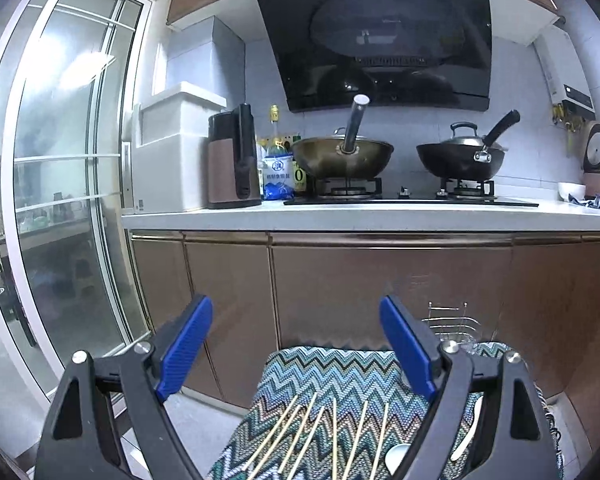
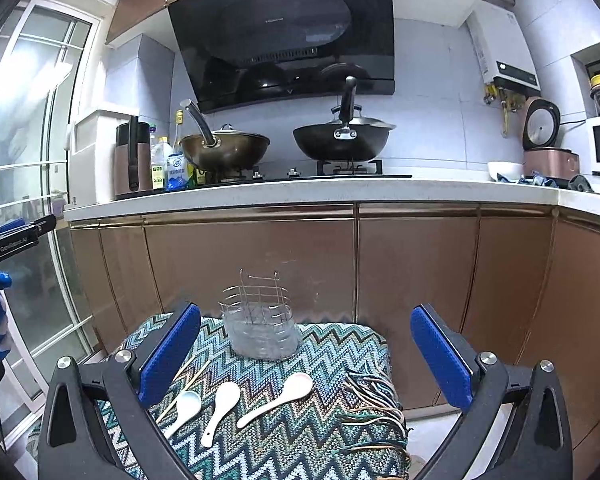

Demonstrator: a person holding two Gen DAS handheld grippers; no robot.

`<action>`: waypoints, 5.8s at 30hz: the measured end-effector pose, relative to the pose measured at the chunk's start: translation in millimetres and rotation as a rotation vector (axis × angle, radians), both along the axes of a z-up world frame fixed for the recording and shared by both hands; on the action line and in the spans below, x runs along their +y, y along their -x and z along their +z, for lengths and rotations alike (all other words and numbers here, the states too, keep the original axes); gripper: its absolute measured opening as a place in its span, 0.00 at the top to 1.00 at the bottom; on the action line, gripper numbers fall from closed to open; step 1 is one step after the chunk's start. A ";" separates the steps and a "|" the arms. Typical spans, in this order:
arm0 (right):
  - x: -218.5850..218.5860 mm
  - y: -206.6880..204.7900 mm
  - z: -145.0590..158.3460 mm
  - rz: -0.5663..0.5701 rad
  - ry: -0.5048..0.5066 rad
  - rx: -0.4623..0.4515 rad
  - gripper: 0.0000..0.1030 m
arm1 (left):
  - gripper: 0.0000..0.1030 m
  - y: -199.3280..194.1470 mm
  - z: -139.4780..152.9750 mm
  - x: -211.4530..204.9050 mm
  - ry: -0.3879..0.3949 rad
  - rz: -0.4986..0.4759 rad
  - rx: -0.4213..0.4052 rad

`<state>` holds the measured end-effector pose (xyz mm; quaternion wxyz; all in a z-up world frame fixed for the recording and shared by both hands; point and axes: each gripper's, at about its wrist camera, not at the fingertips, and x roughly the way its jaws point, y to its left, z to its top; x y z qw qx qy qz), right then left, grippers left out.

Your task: Organize utensils

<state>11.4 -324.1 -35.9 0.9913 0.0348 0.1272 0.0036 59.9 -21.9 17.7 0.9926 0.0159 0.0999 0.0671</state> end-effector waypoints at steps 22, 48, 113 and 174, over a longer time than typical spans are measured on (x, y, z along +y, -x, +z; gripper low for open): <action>-4.8 18.3 3.4 0.026 -0.046 -0.052 0.01 | 0.17 3.3 14.8 -17.4 -0.046 -0.141 0.057; 70.1 16.2 36.9 0.157 0.018 -0.078 0.05 | 0.17 22.2 -12.9 81.1 0.043 -0.163 0.147; 146.4 -240.3 -227.2 0.652 -0.161 0.869 0.85 | 0.82 -350.4 -280.1 97.7 -0.024 -0.284 1.166; 69.5 -288.5 -52.3 -0.199 0.273 0.035 0.93 | 0.96 -303.6 -59.4 -87.9 0.464 -0.327 -0.040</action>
